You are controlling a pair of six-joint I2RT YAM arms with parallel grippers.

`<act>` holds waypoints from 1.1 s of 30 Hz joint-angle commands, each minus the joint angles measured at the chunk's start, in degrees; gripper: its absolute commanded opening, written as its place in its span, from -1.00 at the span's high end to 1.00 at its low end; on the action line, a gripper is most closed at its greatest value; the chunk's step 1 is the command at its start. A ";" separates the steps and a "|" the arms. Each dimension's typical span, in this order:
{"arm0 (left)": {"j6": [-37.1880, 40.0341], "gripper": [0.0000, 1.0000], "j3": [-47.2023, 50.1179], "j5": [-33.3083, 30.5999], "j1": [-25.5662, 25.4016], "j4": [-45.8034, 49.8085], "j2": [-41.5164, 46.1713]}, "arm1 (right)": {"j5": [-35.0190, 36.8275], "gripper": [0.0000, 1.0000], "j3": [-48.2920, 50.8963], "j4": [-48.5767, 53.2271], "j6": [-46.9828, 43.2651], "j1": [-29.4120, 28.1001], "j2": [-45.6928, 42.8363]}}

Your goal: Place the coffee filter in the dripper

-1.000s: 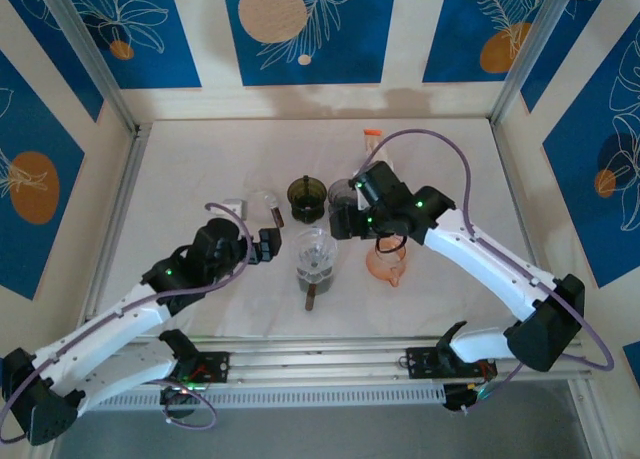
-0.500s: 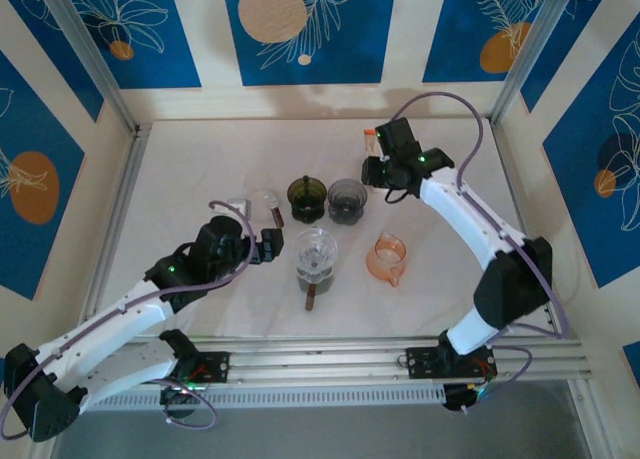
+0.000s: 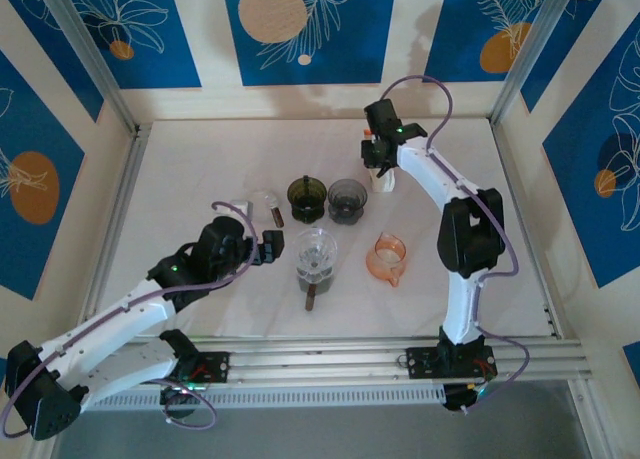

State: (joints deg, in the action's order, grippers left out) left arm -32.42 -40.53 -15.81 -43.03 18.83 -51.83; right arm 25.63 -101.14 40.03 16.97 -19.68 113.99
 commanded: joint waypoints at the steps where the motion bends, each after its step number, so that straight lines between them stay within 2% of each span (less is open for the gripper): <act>1: 0.76 -0.91 -0.42 0.70 0.78 -0.90 -0.31 | 2.62 0.45 -3.73 0.77 -1.70 0.19 1.18; 15: 1.05 -0.93 -0.43 1.36 1.38 -1.43 -1.52 | 3.99 0.58 -15.44 6.03 4.69 1.37 10.20; 33: 1.27 -0.94 0.08 2.10 2.58 -2.04 -2.04 | 3.69 0.63 -17.74 6.12 6.76 1.74 13.35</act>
State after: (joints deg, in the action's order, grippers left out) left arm -32.38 -40.53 -14.68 -41.36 18.33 -53.84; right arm 29.17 -116.38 45.87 22.65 -18.24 126.48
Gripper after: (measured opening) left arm 0.971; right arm 0.186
